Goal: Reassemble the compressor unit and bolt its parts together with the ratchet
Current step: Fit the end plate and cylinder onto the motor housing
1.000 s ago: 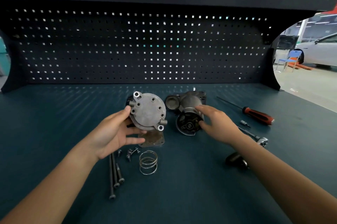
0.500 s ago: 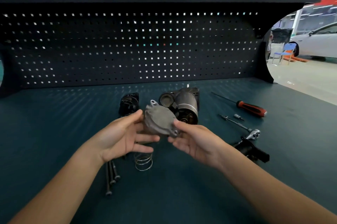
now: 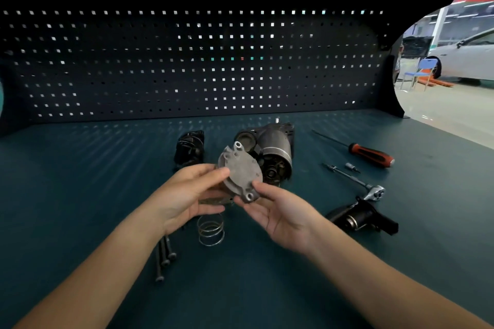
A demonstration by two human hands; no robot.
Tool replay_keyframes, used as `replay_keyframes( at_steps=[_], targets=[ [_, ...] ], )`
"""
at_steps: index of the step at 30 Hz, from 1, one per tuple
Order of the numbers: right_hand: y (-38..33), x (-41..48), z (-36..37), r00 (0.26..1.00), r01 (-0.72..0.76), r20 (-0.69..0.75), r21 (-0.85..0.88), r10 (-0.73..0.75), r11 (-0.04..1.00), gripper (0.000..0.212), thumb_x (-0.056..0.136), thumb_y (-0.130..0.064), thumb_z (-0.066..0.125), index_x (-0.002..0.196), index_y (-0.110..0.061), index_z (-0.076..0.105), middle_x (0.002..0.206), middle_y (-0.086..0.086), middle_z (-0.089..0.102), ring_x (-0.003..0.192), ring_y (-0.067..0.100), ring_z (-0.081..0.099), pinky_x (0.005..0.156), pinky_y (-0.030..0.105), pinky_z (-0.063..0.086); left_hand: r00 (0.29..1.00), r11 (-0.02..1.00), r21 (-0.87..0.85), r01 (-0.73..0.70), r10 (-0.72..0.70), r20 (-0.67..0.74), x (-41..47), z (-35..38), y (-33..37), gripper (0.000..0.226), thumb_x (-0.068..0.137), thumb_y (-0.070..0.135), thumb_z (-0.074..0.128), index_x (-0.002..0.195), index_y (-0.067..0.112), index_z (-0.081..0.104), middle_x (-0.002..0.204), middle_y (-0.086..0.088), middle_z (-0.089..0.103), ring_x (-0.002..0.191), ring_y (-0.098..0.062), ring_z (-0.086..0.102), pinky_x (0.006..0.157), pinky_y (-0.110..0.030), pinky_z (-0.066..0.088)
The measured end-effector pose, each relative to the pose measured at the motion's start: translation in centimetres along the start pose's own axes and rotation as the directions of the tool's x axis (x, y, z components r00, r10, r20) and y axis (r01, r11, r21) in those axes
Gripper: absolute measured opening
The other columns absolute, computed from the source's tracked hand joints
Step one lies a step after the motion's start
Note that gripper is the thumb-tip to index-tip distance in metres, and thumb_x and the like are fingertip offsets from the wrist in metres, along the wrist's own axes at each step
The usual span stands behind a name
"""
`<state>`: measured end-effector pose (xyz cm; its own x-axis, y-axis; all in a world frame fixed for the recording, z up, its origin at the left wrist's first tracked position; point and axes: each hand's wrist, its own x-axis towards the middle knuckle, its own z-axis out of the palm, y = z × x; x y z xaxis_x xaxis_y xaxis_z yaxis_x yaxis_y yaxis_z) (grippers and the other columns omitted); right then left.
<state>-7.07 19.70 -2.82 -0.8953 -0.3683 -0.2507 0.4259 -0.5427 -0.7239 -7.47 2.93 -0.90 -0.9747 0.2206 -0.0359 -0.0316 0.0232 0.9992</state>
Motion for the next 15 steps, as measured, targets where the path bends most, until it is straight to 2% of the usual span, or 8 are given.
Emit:
replay_keyframes(
  at_steps=[2,4,6,7,9,10,13,15],
  targets=[
    [0.7,0.3,-0.2,1.000,0.025,-0.012,-0.053,-0.026,0.998,0.017,0.092,-0.007,0.053,0.105,0.002,0.059,0.087,0.014,0.068,0.067,0.018,0.069,0.057,0.018,0.056,0.992,0.993,0.101,-0.060,0.071,-0.108,0.3,0.8,-0.6,0.032,0.079,0.022,0.067,0.109,0.011,0.061,0.092,-0.004,0.073,0.083,-0.013,0.070,0.066,-0.023,0.055],
    [1.0,0.2,-0.3,0.998,0.061,-0.015,-0.212,-0.066,0.975,0.016,0.091,-0.007,0.055,0.105,-0.004,0.062,0.091,0.009,0.068,0.074,0.014,0.066,0.062,0.017,0.055,0.967,0.960,0.236,-0.150,0.193,-0.169,0.5,1.1,-0.8,0.023,0.084,0.011,0.066,0.106,0.013,0.062,0.089,-0.001,0.072,0.082,-0.010,0.069,0.068,-0.020,0.056],
    [0.9,0.2,-0.6,0.984,0.141,-0.041,-0.402,-0.172,0.905,0.013,0.089,-0.007,0.058,0.101,-0.013,0.062,0.088,-0.002,0.069,0.073,0.005,0.064,0.062,0.011,0.050,0.928,0.847,0.466,-0.254,0.349,-0.129,0.5,1.0,-0.4,0.024,0.083,0.012,0.066,0.102,0.026,0.061,0.090,0.014,0.067,0.085,0.004,0.064,0.072,-0.012,0.051],
    [0.8,0.2,-0.8,0.965,0.185,-0.070,-0.499,-0.252,0.847,0.021,0.087,-0.008,0.061,0.108,-0.014,0.060,0.092,-0.007,0.068,0.078,0.002,0.063,0.064,0.010,0.048,0.902,0.745,0.595,-0.302,0.425,-0.075,0.5,0.9,-0.1,0.028,0.083,0.013,0.067,0.103,0.031,0.058,0.091,0.022,0.063,0.085,0.011,0.061,0.072,-0.006,0.046],
    [0.4,0.5,-1.8,0.884,0.266,-0.113,-0.676,-0.453,0.687,0.053,0.083,-0.012,0.068,0.130,-0.020,0.046,0.115,-0.008,0.057,0.100,0.007,0.057,0.079,0.016,0.046,0.849,0.495,0.783,-0.377,0.523,0.078,0.7,0.9,0.5,0.034,0.085,0.016,0.065,0.114,0.030,0.056,0.097,0.025,0.057,0.086,0.009,0.057,0.073,-0.005,0.040],
    [0.2,0.6,-2.2,0.829,0.323,-0.073,-0.747,-0.555,0.581,0.060,0.081,-0.013,0.070,0.132,-0.027,0.041,0.122,-0.008,0.052,0.107,0.008,0.054,0.087,0.018,0.044,0.835,0.374,0.839,-0.395,0.528,0.157,0.9,1.0,0.8,0.037,0.086,0.018,0.063,0.122,0.027,0.055,0.101,0.020,0.056,0.090,0.005,0.054,0.077,-0.008,0.039],
    [-0.2,0.5,-3.3,0.704,0.411,0.159,-0.886,-0.692,0.215,0.061,0.078,-0.012,0.070,0.130,-0.031,0.043,0.121,-0.015,0.047,0.113,0.003,0.046,0.089,0.003,0.032,0.850,0.036,0.922,-0.386,0.404,0.340,1.9,1.9,1.2,0.041,0.091,0.027,0.054,0.131,0.031,0.045,0.110,0.011,0.055,0.099,-0.012,0.055,0.082,-0.029,0.044],
    [-0.5,0.5,-4.0,0.693,0.329,0.244,-0.944,-0.678,-0.003,0.051,0.079,-0.016,0.067,0.127,-0.023,0.053,0.117,-0.007,0.056,0.109,0.009,0.051,0.086,0.010,0.036,0.849,-0.093,0.911,-0.401,0.335,0.408,2.6,2.9,1.3,0.039,0.093,0.032,0.051,0.130,0.035,0.042,0.110,0.010,0.054,0.101,-0.014,0.055,0.080,-0.029,0.043]
  ],
)
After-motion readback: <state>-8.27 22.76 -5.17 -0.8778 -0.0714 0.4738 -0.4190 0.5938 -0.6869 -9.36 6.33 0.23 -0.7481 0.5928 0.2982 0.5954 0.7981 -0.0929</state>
